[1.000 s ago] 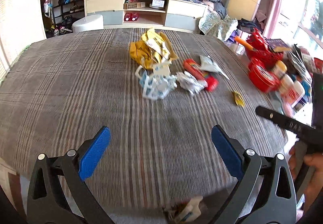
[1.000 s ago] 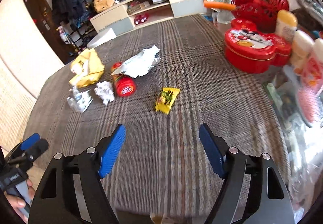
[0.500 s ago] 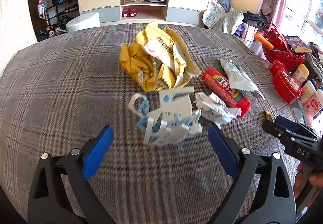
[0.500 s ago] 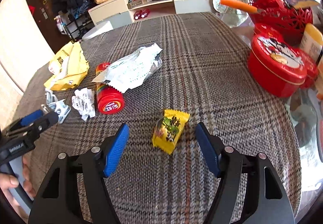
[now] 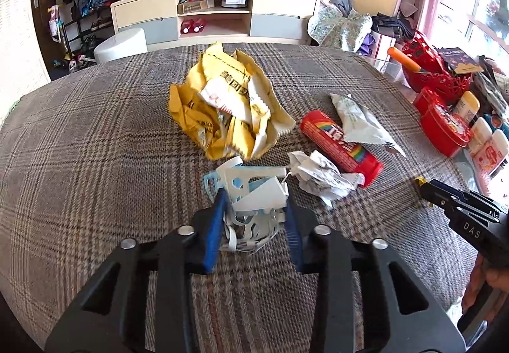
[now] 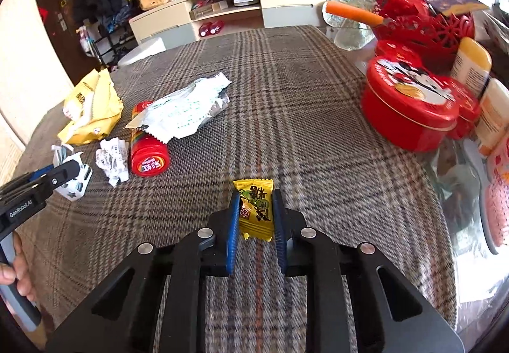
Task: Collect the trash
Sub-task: 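Grasp white plastic packaging with left tool while right tool grasps yellow candy wrapper, then lower packaging and candy wrapper into the bin and open both tools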
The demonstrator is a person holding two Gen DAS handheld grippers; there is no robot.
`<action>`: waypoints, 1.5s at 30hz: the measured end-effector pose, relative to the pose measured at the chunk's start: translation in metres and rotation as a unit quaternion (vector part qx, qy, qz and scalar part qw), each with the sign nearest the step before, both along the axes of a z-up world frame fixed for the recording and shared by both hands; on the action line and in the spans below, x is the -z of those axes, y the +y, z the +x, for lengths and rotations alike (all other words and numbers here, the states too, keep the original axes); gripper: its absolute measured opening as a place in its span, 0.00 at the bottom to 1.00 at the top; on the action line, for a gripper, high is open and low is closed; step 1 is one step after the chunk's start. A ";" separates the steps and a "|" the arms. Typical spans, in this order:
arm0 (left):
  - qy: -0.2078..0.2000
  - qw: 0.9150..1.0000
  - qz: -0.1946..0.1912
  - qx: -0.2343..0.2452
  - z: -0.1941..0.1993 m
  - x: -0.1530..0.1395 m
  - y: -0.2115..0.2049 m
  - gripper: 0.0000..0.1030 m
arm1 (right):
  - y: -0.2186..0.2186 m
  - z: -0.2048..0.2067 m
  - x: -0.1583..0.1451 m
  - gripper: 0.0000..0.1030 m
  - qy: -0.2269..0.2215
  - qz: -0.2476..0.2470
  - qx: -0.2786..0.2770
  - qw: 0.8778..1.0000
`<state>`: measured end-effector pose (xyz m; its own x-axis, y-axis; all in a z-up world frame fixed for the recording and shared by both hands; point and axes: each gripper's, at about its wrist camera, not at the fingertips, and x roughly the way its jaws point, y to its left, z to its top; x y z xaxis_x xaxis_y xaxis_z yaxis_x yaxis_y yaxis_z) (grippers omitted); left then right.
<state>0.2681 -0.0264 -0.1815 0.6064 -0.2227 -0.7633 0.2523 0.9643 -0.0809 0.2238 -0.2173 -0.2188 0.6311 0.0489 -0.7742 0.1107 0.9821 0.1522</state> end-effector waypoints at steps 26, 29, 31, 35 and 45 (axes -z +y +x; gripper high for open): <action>0.027 0.998 -0.041 0.043 -0.221 0.000 -0.025 0.26 | 0.042 -0.181 0.003 0.20 0.028 0.065 -0.074 0.995; 0.045 0.997 -0.043 0.044 -0.243 0.017 -0.030 0.26 | 0.042 -0.200 0.012 0.20 0.037 0.065 -0.075 0.994; 0.060 0.996 -0.046 0.040 -0.251 0.030 -0.031 0.26 | 0.043 -0.206 0.022 0.20 0.047 0.067 -0.076 0.994; 0.094 0.993 -0.057 0.036 -0.264 0.071 -0.035 0.26 | 0.045 -0.216 0.047 0.20 0.070 0.065 -0.081 0.992; 0.166 0.985 -0.029 0.037 -0.259 0.146 -0.051 0.29 | 0.056 -0.197 0.098 0.20 0.125 0.075 -0.077 0.986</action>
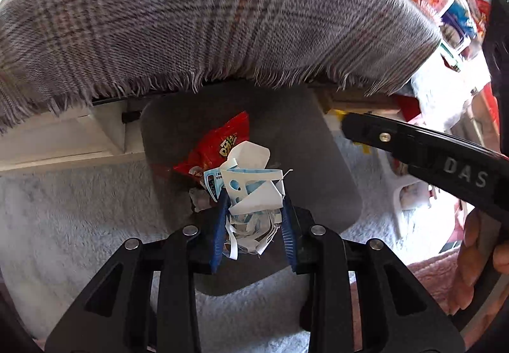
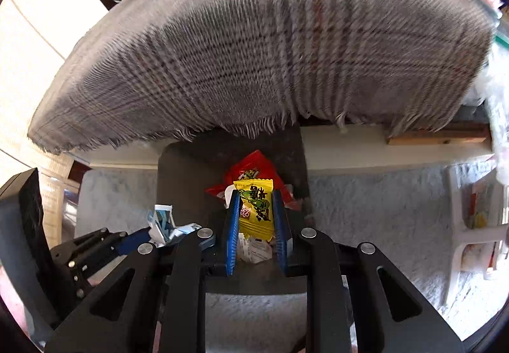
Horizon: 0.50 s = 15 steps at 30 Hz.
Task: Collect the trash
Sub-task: 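Lower packaging and candy wrapper into the bin and open both tools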
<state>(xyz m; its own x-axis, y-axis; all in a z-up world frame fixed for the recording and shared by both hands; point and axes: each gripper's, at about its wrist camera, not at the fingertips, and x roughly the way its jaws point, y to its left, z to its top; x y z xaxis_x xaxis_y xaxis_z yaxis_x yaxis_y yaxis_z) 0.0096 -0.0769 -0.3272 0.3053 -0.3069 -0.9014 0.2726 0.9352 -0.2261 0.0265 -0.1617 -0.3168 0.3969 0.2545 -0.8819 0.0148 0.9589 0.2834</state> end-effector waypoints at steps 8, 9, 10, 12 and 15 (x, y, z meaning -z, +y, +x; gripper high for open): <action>0.007 1.000 0.011 0.001 0.008 0.012 -0.001 0.39 | 0.003 0.008 0.016 0.23 0.018 0.012 0.007 1.000; 0.009 1.000 0.013 0.000 0.008 0.014 0.000 0.40 | 0.002 0.008 0.016 0.23 0.018 0.012 0.007 1.000; 0.009 1.000 0.013 -0.001 0.007 0.014 0.001 0.41 | 0.002 0.008 0.016 0.23 0.018 0.013 0.009 1.000; 0.008 1.000 0.013 -0.002 0.007 0.014 0.003 0.41 | 0.001 0.009 0.016 0.32 0.019 0.020 0.011 1.000; 0.003 1.000 0.015 -0.001 0.005 0.010 0.006 0.44 | 0.000 0.010 0.013 0.45 0.016 0.033 0.014 0.999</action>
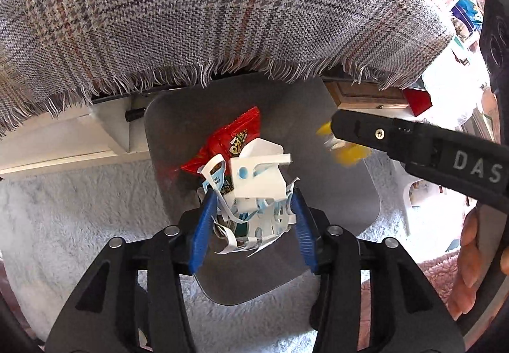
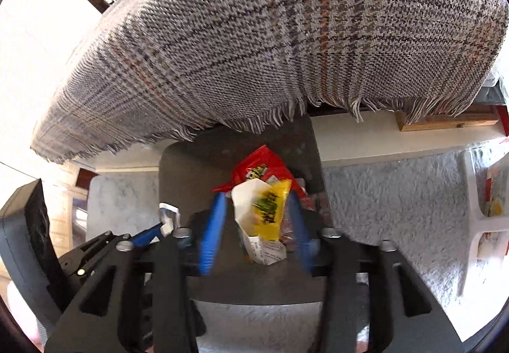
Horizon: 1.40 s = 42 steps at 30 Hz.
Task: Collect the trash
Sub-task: 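Lower packaging and candy wrapper into the bin and open both tools, then grasp crumpled tissue with left tool while right tool grasps white wrapper packet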
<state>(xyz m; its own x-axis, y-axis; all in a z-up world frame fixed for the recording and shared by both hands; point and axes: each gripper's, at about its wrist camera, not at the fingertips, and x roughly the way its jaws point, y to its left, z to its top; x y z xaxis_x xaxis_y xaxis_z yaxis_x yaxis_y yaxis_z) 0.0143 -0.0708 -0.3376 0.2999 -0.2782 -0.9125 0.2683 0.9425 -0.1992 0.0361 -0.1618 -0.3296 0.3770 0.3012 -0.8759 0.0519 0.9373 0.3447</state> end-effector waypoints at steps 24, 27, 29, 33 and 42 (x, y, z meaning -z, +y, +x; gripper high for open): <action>-0.104 0.994 -0.021 -0.042 0.004 -0.135 0.054 0.92 | -0.034 -0.012 -0.119 0.93 -0.115 -0.018 0.039 0.992; -0.117 0.992 -0.010 -0.036 0.022 -0.156 0.053 0.92 | -0.039 0.006 -0.146 0.94 -0.124 -0.018 0.043 0.991; -0.119 0.992 -0.011 -0.036 0.036 -0.167 0.054 0.92 | -0.042 0.027 -0.165 0.94 -0.127 -0.023 0.033 0.991; -0.139 0.990 0.000 -0.038 0.079 -0.191 0.054 0.92 | -0.045 0.068 -0.188 0.94 -0.134 -0.038 0.031 0.990; -0.166 0.985 0.005 -0.048 0.182 -0.203 0.037 0.90 | -0.044 0.188 -0.177 0.96 -0.132 -0.016 0.059 0.989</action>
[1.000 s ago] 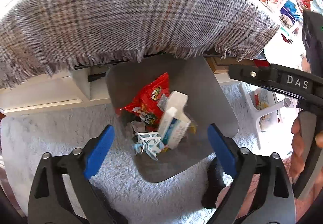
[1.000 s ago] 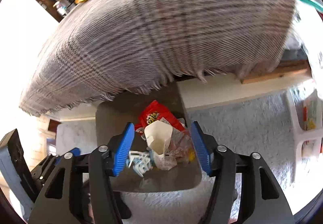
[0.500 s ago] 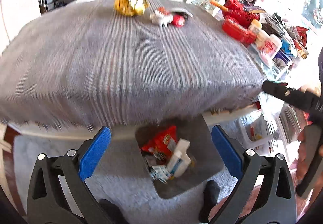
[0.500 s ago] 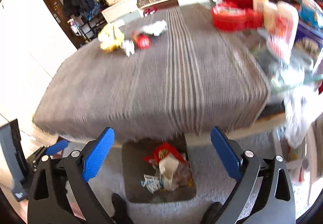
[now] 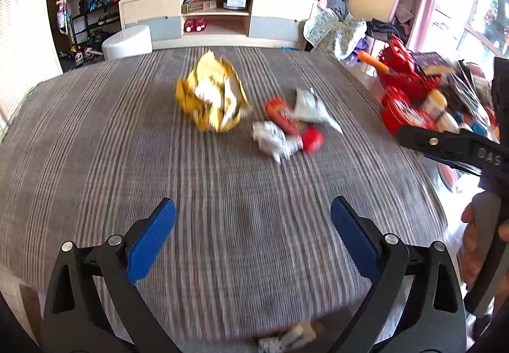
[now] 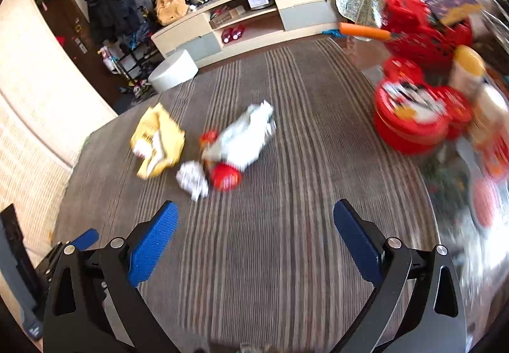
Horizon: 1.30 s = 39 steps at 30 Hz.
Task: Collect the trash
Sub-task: 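Grasp crumpled tissue with left tool while right tool grasps white wrapper packet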
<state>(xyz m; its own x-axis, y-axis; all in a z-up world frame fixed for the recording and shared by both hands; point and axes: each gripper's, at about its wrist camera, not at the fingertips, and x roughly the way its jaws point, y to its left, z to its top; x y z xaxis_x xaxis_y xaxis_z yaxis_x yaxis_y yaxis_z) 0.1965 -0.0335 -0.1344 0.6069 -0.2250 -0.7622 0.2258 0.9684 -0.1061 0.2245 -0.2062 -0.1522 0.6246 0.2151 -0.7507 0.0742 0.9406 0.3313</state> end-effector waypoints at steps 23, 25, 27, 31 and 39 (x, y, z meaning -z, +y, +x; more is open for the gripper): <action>0.028 0.998 0.001 0.057 0.096 0.063 -0.050 0.38 | 0.011 0.123 0.067 0.51 0.062 0.061 -0.029 0.996; 0.027 0.998 -0.004 0.060 0.097 0.064 -0.050 0.35 | 0.014 0.124 0.068 0.47 0.063 0.057 -0.035 0.996; 0.027 0.998 -0.007 0.064 0.099 0.065 -0.050 0.32 | 0.017 0.125 0.071 0.47 0.065 0.043 -0.037 0.996; 0.025 0.998 -0.011 0.064 0.103 0.066 -0.048 0.25 | 0.024 0.126 0.070 0.44 0.061 0.018 -0.039 0.997; 0.022 0.997 -0.016 0.074 0.102 0.065 -0.050 0.15 | 0.036 0.123 0.069 0.21 0.046 -0.030 -0.047 0.997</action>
<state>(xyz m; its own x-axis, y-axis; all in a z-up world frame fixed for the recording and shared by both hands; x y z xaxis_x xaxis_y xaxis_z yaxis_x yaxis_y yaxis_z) 0.2983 -0.0833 -0.1997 0.5321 -0.3343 -0.7779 0.3599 0.9209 -0.1496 0.3477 -0.1706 -0.2211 0.5319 0.2228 -0.8170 0.0120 0.9627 0.2704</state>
